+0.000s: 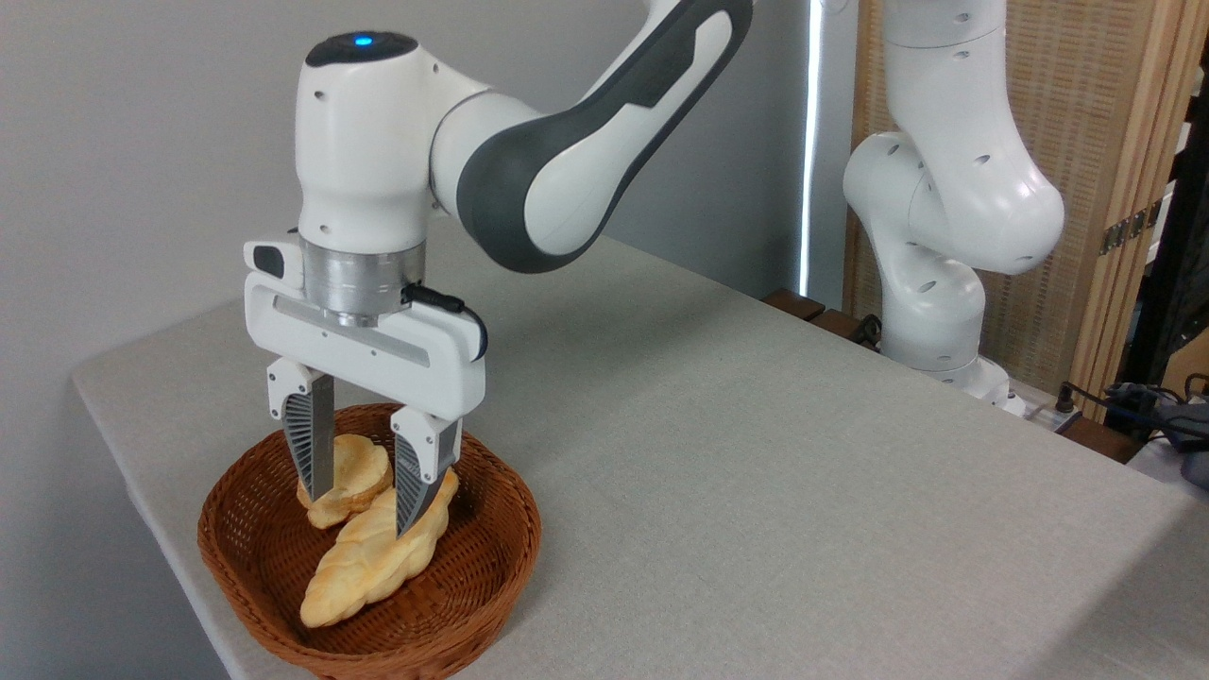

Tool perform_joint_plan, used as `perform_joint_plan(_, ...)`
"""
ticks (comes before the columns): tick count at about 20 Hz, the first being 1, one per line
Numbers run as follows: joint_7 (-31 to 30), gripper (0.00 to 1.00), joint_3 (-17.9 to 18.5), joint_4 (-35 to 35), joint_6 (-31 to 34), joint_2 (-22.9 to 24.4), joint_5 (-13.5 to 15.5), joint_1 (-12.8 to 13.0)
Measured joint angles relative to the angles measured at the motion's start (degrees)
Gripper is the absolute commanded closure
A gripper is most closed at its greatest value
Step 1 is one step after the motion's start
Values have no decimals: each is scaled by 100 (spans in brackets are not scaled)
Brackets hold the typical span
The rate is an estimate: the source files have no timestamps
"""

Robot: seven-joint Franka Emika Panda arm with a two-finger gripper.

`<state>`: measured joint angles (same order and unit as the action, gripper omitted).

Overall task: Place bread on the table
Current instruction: 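Lower the open gripper into the basket around the elongated bread roll, then close the gripper on the elongated bread roll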

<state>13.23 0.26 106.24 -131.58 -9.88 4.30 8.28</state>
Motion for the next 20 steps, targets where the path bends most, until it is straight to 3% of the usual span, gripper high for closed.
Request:
perform_joint_plan(9,1,0,11,0,-57,-89,-578,84)
perform_joint_plan(20,1,2,10,0,-57,-355,-780,109)
